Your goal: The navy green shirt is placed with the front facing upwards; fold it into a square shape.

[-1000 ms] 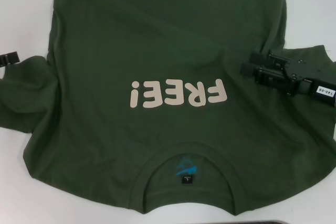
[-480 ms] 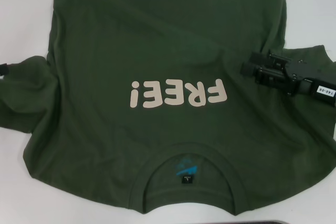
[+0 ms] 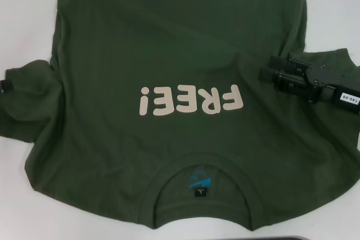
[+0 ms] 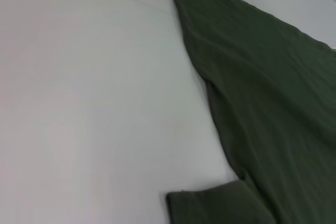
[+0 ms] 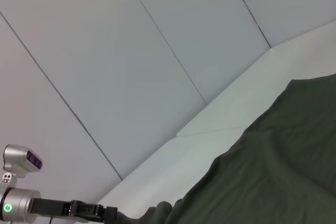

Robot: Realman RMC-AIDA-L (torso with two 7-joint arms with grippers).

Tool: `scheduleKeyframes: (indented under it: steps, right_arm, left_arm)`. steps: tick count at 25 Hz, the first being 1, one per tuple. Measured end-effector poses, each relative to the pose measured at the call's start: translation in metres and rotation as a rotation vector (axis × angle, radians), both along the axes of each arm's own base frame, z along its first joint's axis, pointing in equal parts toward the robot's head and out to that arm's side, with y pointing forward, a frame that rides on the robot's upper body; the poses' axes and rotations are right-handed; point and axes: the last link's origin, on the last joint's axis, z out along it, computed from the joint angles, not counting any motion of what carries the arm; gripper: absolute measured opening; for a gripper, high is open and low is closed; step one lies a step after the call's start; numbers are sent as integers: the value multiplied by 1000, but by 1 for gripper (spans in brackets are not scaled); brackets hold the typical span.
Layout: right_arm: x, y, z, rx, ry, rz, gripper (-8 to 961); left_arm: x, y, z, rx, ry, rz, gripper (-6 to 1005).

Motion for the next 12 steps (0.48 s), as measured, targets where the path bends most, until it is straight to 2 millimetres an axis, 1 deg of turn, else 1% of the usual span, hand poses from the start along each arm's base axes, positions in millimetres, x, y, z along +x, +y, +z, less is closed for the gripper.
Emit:
scheduleKeyframes:
  steps: [12]
  right_arm:
    - [0,-3,-2,-2,7,-7,704]
  left_arm:
    - [4,-1,-1,-62,16,-25,865]
